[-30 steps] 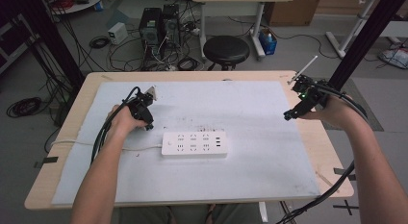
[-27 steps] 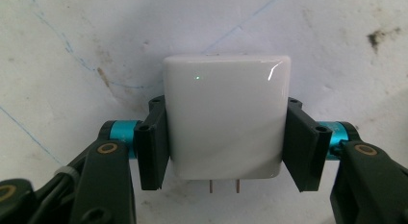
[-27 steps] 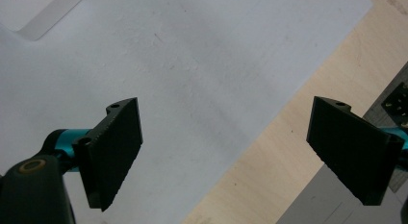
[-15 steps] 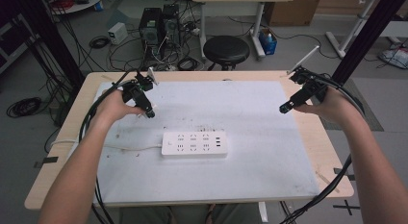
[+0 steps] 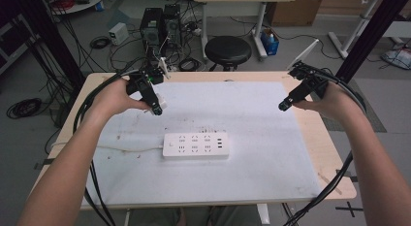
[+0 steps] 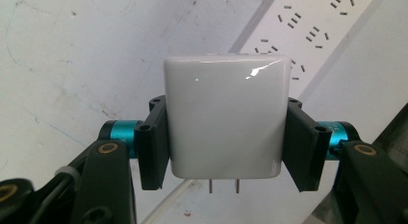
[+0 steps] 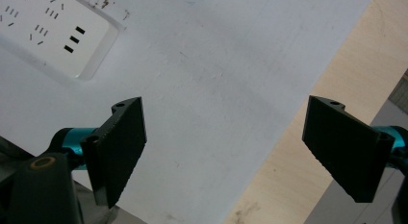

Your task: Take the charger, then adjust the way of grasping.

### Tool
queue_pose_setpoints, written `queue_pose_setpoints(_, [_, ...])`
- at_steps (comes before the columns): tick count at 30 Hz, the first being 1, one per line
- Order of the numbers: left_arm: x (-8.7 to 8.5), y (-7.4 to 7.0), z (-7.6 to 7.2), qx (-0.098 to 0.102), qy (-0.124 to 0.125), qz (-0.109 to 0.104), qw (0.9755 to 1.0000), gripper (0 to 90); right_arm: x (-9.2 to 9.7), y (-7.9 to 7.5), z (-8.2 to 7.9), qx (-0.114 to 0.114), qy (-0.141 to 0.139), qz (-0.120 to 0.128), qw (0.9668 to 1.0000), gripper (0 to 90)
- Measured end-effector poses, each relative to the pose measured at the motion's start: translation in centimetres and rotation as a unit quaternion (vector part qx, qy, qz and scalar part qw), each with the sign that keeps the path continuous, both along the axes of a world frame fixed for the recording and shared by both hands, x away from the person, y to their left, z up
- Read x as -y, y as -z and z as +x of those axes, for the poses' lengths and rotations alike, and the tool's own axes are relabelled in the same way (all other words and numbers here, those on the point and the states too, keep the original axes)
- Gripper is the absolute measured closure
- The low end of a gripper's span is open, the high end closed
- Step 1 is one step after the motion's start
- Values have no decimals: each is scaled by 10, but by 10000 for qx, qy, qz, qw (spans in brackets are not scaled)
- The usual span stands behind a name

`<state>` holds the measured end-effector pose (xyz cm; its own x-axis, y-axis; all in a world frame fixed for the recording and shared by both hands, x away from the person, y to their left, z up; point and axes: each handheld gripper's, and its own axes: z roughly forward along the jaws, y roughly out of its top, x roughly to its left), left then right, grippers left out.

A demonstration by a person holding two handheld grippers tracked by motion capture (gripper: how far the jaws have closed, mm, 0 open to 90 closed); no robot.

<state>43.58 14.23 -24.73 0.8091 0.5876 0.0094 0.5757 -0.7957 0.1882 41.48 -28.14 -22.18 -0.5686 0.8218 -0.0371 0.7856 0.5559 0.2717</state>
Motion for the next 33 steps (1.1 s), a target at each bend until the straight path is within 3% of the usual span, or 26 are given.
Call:
queue_pose_setpoints(10, [-1, 0, -2, -15, 53, 5, 10000, 424, -5, -5, -1, -81, -15, -14, 10000, 174])
queue_pose_setpoints(15, [8, -3, -8, 200, 309, -204, 9991, 424, -4, -7, -4, -146, 160, 163, 9996, 175])
queue_pose_setpoints(16, [14, -2, -11, 262, 497, -359, 9978, 424, -4, -7, -5, -209, 225, 237, 9992, 175])
queue_pose_setpoints(17, [14, -2, -11, 262, 497, -359, 9978, 424, -4, -6, -5, -285, 258, 269, 9989, 178])
queue_pose_setpoints(18, [22, 0, -13, 355, 685, -473, 9959, 424, -4, -5, -6, -324, 291, 279, 9987, 211])
queue_pose_setpoints(20, [27, 1, -15, 391, 810, -544, 9945, 424, -5, -4, -8, -392, 292, 333, 9982, 238])
queue_pose_setpoints(21, [31, 2, -16, 461, 962, -602, 9925, 424, -5, -4, -8, -392, 292, 333, 9982, 238])
queue_pose_setpoints(23, [41, 4, -20, 538, 1195, -795, 9882, 424, -6, -2, -12, -638, 428, 771, 9941, 266])
queue_pose_setpoints(24, [47, 6, -22, 593, 1308, -909, 9854, 424, -6, -2, -12, -638, 428, 771, 9941, 266])
queue_pose_setpoints(25, [58, 10, -26, 644, 1520, -1122, 9799, 425, -7, 0, -14, -832, 509, 1187, 9881, 267])
queue_pose_setpoints(26, [64, 13, -29, 689, 1632, -1211, 9767, 425, -7, 1, -14, -970, 566, 1444, 9831, 267])
queue_pose_setpoints(27, [64, 13, -29, 689, 1632, -1211, 9767, 425, -7, 1, -14, -970, 566, 1444, 9831, 267])
queue_pose_setpoints(28, [70, 15, -31, 748, 1739, -1296, 9733, 424, -8, 5, -15, -1188, 679, 1913, 9719, 268])
queue_pose_setpoints(29, [81, 20, -35, 878, 1947, -1488, 9655, 425, -9, 7, -16, -1256, 730, 2136, 9661, 268])
queue_pose_setpoints(30, [86, 22, -37, 932, 2021, -1594, 9618, 425, -10, 9, -17, -1304, 826, 2331, 9601, 268])
queue_pose_setpoints(31, [86, 22, -37, 932, 2021, -1594, 9618, 425, -10, 9, -17, -1304, 826, 2331, 9601, 268])
queue_pose_setpoints(32, [96, 25, -40, 1026, 2137, -1753, 9555, 425, -13, 14, -18, -1406, 969, 2578, 9510, 268])
queue_pose_setpoints(33, [101, 26, -41, 1046, 2182, -1834, 9528, 425, -15, 17, -19, -1432, 1002, 2679, 9475, 269])
